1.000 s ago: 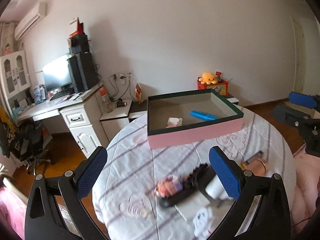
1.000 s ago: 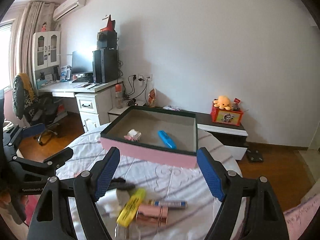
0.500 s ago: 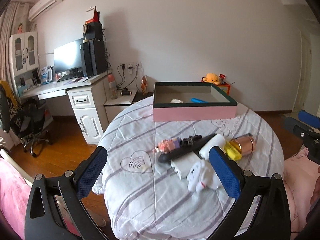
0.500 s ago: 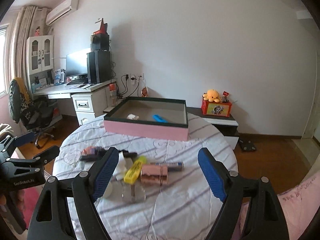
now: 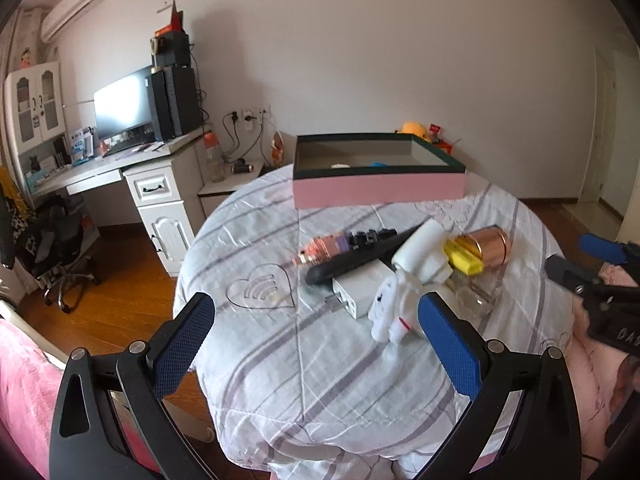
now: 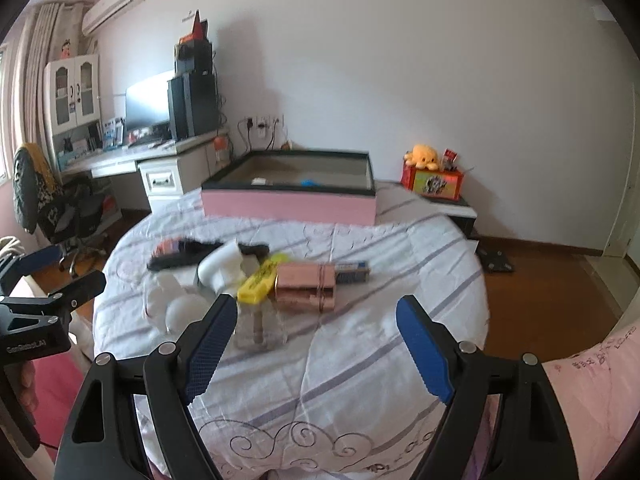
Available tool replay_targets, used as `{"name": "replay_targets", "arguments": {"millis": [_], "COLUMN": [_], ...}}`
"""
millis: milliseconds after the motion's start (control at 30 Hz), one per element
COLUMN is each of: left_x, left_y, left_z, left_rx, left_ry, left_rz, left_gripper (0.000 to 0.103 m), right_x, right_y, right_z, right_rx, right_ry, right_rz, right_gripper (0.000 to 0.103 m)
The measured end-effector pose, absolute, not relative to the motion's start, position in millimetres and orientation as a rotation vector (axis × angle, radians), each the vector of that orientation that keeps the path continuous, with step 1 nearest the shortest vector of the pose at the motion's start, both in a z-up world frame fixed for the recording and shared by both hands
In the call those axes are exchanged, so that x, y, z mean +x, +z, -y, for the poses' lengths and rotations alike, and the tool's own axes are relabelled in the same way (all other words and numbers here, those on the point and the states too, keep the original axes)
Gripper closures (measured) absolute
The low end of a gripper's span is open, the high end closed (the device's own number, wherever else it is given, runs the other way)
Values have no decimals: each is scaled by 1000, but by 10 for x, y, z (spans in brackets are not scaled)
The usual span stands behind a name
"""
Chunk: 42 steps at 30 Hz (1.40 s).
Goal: Organize rigid objects
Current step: 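Move both tools back over the remaining items on the bed, then grasp the white toy with the left tool while the right tool grasps the glass bottle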
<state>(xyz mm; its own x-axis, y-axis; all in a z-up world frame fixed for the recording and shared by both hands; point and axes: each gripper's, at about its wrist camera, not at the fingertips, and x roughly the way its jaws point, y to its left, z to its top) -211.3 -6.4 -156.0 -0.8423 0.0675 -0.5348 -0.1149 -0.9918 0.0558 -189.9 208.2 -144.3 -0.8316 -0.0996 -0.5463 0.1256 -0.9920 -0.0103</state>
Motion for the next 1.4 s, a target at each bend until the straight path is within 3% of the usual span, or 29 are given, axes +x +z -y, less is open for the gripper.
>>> {"name": "replay_targets", "arguments": {"millis": [300,467,533,567,600,1100,1233,1400], "left_x": [-2183,-2221,-2229,-2233,-2235,-2568,-2668,-2656], "left_y": [-1737,-1791,-1815,-1826,-1837,-2094,-2110,-2097], "left_z": [61,60,30,5,-24,-692,-677,-594], "left_rx": [-895,-915,-922,-923,-923,-986,-988,-926], "left_ry": [2897,2886,2875,2867,2856,2758,2764,2787], "left_rz": [-163,-153,-157,-161,-166,-306,-264,-213], "left_gripper": [0,0,0,0,0,0,1,26], "right_x": [-2203,-2325,-2357,-2367,-2359,-2030,-2077,-2152], "right_y": [-1835,-1899,-1956,-1970,-1990,-1953,-1972,-2005], "right_z": [-1861,-1820,-1808,-1800,-1820,-2259,-2294,-2270], "right_rx": [980,976,987,989,983,947,938,946], "right_ry": [-2789,-2718,-2706,-2697,-2678,-2716,-2707,-2701], "right_rz": [-118,-54,-64,-59,-34,-6,22,23], "right_gripper": [20,22,29,49,52,52,52,51]}}
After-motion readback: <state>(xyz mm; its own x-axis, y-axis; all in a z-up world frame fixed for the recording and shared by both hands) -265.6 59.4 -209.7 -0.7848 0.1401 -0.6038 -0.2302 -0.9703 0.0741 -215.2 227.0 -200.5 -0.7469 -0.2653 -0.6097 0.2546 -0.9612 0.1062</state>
